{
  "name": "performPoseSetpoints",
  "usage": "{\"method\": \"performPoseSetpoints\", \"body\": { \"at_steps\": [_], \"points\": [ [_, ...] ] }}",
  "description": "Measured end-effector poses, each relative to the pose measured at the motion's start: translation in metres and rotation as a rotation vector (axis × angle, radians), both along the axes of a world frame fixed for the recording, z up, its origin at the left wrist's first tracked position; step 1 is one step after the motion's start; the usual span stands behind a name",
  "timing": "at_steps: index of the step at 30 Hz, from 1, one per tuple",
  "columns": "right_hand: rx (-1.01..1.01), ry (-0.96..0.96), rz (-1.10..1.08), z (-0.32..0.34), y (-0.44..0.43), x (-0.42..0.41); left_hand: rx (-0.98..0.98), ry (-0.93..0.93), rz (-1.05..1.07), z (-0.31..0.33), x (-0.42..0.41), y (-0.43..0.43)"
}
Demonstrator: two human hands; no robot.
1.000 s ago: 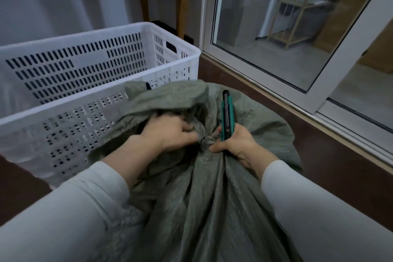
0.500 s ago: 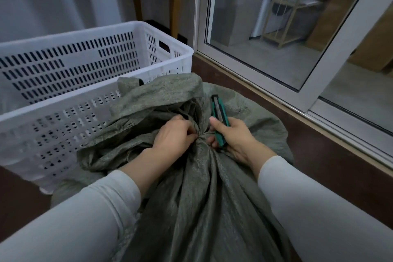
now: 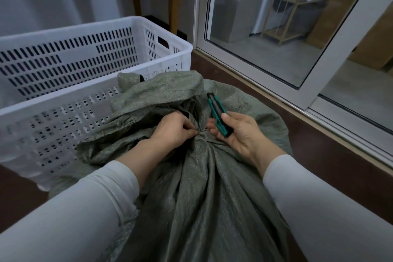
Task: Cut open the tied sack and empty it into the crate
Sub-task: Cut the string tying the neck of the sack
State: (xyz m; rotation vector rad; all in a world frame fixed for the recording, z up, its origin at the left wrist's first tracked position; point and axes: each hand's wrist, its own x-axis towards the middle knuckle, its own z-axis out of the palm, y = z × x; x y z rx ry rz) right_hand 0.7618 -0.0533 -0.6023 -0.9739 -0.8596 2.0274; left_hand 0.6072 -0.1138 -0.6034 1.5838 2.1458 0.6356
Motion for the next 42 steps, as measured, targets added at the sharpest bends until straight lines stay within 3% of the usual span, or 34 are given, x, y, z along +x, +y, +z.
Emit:
{"method": "performPoseSetpoints", "body": {
  "at_steps": [4, 11, 18, 21, 25, 26, 28, 31, 35, 39, 42],
  "points": [
    [0.024, -0.058, -0.059, 0.001, 0.005, -0.002, -0.026, -0.043, -0.023, 0.0, -0.005, 0.0],
    [-0.02, 0.014, 0.042, 0.007, 0.003, 0.004, -0.037, -0.069, 0.032, -0.002, -0.004, 0.0],
    [0.079, -0.054, -0.103, 0.005, 0.003, -0.001, -0.065, -0.081, 0.028, 0.005, -0.004, 0.0],
    [0.111, -0.129, -0.132, 0.007, 0.005, 0.0, -0.008, 0.123, -0.039, 0.014, -0.001, -0.001],
    [0.164, -0.261, -0.146, 0.005, 0.006, -0.001, 0.458, 0.585, -0.221, 0.034, 0.001, 0.003],
    [0.2, -0.311, -0.142, 0.003, 0.006, -0.002, 0.389, 0.661, -0.259, 0.037, -0.001, 0.007],
    [0.276, -0.387, -0.132, 0.0, 0.006, -0.003, 0.055, 0.676, -0.164, 0.04, -0.011, 0.011],
    [0.308, -0.427, -0.112, -0.002, 0.007, -0.005, -0.33, 0.485, 0.057, 0.032, -0.035, 0.006],
    [0.259, -0.464, -0.083, -0.005, 0.006, -0.005, -0.676, 0.34, 0.123, 0.014, -0.06, -0.013],
    [0.176, -0.477, -0.049, -0.005, 0.001, -0.006, -0.787, 0.177, 0.17, -0.002, -0.065, -0.026],
    [0.177, -0.524, -0.007, -0.001, 0.001, -0.007, -0.769, 0.393, 0.153, 0.004, -0.053, -0.03]
  ]
}}
